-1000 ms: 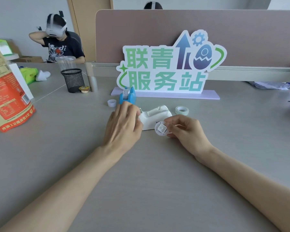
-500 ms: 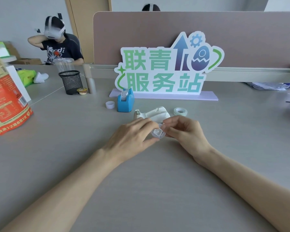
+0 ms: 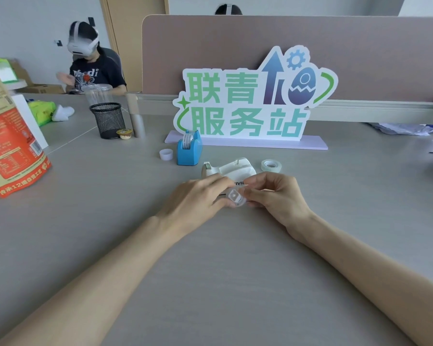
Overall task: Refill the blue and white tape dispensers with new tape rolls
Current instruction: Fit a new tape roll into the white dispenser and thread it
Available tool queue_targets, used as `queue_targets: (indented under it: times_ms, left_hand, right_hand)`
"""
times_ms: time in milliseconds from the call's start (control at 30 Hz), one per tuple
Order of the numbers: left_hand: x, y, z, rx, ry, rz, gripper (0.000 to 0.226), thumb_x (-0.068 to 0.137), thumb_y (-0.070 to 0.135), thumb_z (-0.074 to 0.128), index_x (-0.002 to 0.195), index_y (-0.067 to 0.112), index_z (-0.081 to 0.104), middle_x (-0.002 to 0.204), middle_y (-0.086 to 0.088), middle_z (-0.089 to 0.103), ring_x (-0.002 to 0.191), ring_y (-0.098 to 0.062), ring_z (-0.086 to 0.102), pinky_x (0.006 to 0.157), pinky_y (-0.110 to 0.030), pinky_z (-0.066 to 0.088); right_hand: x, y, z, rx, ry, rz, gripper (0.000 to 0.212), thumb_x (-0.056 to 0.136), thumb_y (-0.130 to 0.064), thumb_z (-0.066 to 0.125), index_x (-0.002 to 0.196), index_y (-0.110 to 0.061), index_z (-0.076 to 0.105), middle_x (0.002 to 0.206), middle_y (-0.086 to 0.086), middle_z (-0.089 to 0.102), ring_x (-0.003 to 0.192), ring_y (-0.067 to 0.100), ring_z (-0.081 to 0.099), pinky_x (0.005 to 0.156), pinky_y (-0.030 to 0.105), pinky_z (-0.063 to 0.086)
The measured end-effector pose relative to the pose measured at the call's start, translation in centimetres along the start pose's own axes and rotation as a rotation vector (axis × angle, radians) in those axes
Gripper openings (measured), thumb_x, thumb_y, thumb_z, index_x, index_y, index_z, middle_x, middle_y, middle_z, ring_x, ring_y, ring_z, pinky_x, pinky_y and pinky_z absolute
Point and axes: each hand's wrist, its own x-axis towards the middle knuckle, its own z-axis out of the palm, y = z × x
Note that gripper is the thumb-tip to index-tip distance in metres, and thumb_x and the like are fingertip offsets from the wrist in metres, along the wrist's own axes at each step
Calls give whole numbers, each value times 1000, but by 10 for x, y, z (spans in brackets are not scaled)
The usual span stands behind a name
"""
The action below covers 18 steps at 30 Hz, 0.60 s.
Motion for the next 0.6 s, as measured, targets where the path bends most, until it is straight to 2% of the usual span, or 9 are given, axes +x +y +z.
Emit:
queue_targets:
  times_ms: [133,267,400,500,600]
  left_hand:
    - [0,0,2,19,31,30,21,83,36,61,100,24,65,98,12,68,78,-22,65,57,-36,51]
    - [0,1,1,19,36,47,22,85,39,55,103,31,66,99,12,68,78,-20,66,55,-37,51]
    - [-1,2,-1,45,42,69,24,86,42,51,99,28,65,95,10,67,73,-22,66,52,-38,51]
    - [-2,3,-3,7,12,1,25,87,46,50,106,32,62,102,13,63,76,-19,64,57,-37,51]
    - [-2,3,-3,-59,-35,-59,22,89,38,58,110,34,59,107,17,61,79,-12,61,65,-36,51]
  right_hand:
    - [-1,-3,2,3,-6,0,11,76,-6,78,79,-7,67,74,8,66,65,17,64,63,23,57]
    - [-3,-4,2,-23,-2,3,14,76,-10,79,71,-13,66,69,4,66,59,14,61,63,25,54]
    - [-3,-4,1,26,0,18,12,76,-9,79,74,-12,67,66,2,64,54,9,59,55,16,51]
    - [-2,-2,0,85,13,26,14,75,-9,80,85,-5,70,72,2,68,63,10,64,63,17,56]
    - [-1,0,0,104,9,17,22,75,-8,80,93,-2,69,83,6,72,75,12,68,74,22,59]
